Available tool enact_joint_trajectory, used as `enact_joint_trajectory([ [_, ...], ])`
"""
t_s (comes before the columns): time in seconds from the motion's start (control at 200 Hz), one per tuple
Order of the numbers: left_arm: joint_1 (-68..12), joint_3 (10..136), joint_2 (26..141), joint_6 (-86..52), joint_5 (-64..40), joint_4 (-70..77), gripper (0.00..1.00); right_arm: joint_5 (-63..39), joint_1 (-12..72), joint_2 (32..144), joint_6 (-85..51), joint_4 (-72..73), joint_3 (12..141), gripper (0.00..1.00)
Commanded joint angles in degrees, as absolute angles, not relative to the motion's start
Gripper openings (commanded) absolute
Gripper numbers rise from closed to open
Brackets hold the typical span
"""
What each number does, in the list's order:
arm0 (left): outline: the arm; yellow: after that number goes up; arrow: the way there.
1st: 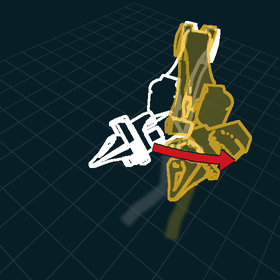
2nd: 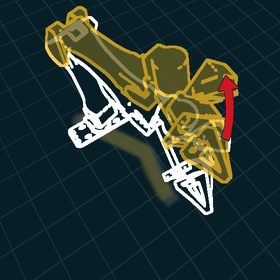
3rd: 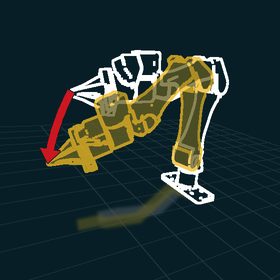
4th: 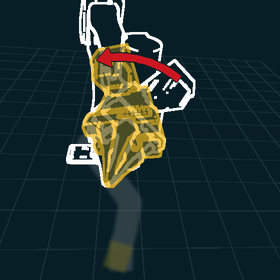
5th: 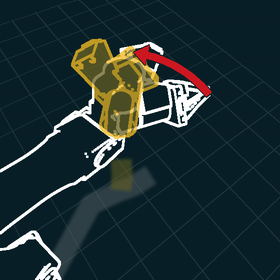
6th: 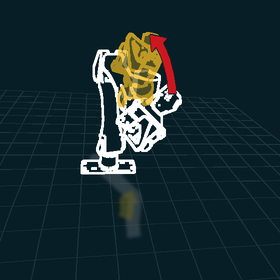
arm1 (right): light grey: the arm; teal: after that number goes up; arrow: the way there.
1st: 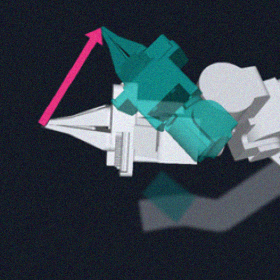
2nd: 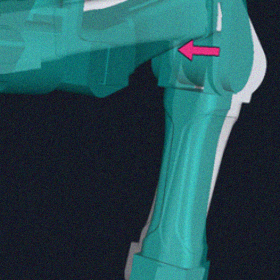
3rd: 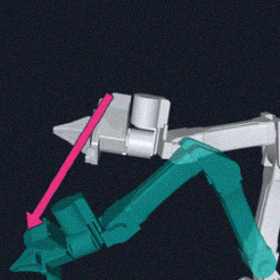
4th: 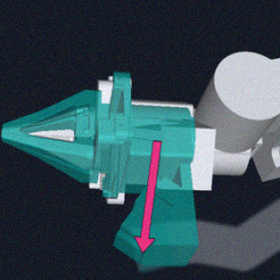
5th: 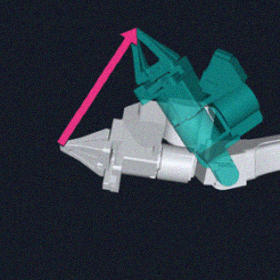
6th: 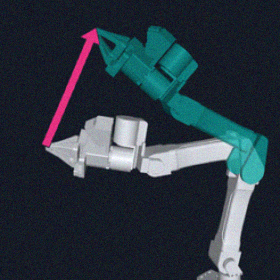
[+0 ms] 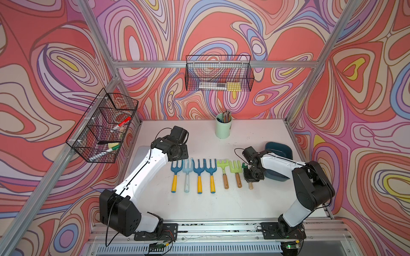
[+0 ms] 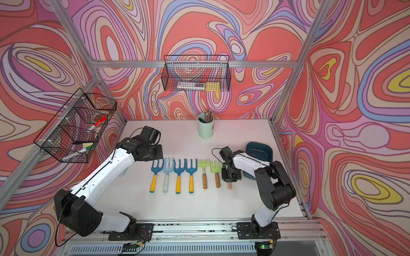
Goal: Take the hand rake out of the storage box
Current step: Place the rake at the center of the board, then reset both arms
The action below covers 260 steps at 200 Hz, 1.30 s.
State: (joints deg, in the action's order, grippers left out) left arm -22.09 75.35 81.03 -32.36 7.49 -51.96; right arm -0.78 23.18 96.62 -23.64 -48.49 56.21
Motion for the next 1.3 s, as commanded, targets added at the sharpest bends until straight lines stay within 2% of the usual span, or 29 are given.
enact_joint_trajectory([
  [0.0, -21.7, 76.4, 80.2, -31.9, 7.4, -53.8, 0.51, 0.7, 23.1, 98.1, -23.6, -47.2, 55.5, 0.11],
  [0.22, -21.7, 77.3, 80.4, -31.6, 7.6, -54.3, 0.51, 0.8, 23.1, 98.3, -23.6, -47.8, 56.1, 0.28],
  [0.506, -21.7, 78.0, 81.0, -31.5, 7.6, -54.4, 0.51, 0.8, 23.1, 95.1, -22.8, -49.4, 58.5, 0.37],
  [0.681, -21.6, 78.1, 81.4, -30.9, 6.4, -54.0, 0.51, -0.3, 23.1, 90.4, -19.9, -51.0, 61.6, 0.55],
  [0.716, -21.5, 78.2, 81.5, -30.9, 6.3, -53.9, 0.51, 0.2, 23.1, 89.6, -19.4, -51.4, 62.5, 0.61],
  [0.946, -19.7, 77.7, 81.5, -27.8, 5.0, -50.2, 0.51, 7.1, 23.1, 86.2, -14.9, -48.5, 68.1, 0.66],
  [1.062, -14.9, 73.8, 79.4, -25.1, 2.3, -43.3, 0.51, 13.8, 23.0, 84.6, -10.9, -38.9, 68.2, 0.68],
  [1.167, -10.1, 68.5, 76.4, -23.3, 2.4, -36.6, 0.54, 18.4, 22.9, 79.5, -2.3, -19.9, 60.4, 0.72],
  [1.217, -8.0, 65.4, 74.8, -22.3, 2.7, -33.7, 0.58, 19.8, 22.6, 76.4, 1.4, -9.9, 55.2, 0.87],
  [1.257, -6.7, 62.9, 73.6, -22.0, 3.6, -31.3, 0.61, 20.0, 21.6, 74.7, 3.1, -3.5, 51.4, 0.92],
  [1.297, -5.7, 60.5, 72.7, -21.8, 4.5, -28.8, 0.7, 19.0, 19.7, 73.9, 3.5, 2.5, 48.3, 0.98],
])
